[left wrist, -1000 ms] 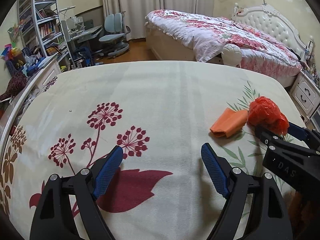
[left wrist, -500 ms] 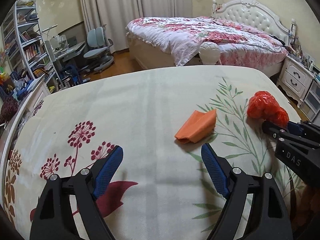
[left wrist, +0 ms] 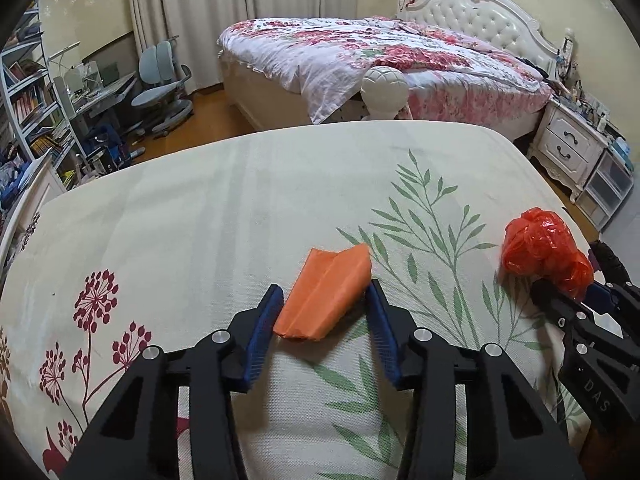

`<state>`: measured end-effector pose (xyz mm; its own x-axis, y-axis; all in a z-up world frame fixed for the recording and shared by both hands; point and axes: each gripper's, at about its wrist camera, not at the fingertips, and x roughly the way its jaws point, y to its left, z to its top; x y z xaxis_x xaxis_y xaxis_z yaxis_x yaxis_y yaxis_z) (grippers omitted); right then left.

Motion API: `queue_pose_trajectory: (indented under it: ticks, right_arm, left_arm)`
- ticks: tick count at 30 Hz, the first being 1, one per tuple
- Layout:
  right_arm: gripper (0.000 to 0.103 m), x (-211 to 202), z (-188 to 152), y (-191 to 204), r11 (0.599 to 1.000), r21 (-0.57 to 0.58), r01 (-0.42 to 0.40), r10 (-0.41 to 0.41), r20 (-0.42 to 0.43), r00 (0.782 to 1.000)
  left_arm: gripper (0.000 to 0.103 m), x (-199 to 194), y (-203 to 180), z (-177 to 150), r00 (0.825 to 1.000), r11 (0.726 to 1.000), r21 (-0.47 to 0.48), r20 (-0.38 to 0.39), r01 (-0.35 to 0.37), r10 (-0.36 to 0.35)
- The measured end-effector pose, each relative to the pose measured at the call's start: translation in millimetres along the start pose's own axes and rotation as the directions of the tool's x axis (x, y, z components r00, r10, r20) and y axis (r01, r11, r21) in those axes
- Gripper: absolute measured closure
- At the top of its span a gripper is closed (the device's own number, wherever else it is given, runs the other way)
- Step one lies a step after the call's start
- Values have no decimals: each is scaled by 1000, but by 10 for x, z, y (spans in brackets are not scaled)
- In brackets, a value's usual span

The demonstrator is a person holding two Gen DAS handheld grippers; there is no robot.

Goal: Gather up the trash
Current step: 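Grasp the orange paper piece with the left tool, then carry the red bag and orange paper over the bin with both tools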

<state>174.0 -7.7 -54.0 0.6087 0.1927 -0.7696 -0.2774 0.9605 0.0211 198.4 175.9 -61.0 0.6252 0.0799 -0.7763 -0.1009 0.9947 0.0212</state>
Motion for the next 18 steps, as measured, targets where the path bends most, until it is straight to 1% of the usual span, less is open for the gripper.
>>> queue_pose_trajectory:
  ticks: [7,12,18]
  right_arm:
    - [69,-37,-37,4,1000,5,-4,4,4,1000]
    - [69,-145,-161,-12,1000,5,-7,7,8,1000]
    - [69,-318,-360,-82,1000,5,-1,0,16,1000]
  left_arm:
    - [60,-133,19,-91,1000,1000,-30,20,-5,6]
    - [60,-271,-52,-213,999,999,-35,37,-16,17]
    - [60,-426,-160,-376,999,999,-44,45,-11,13]
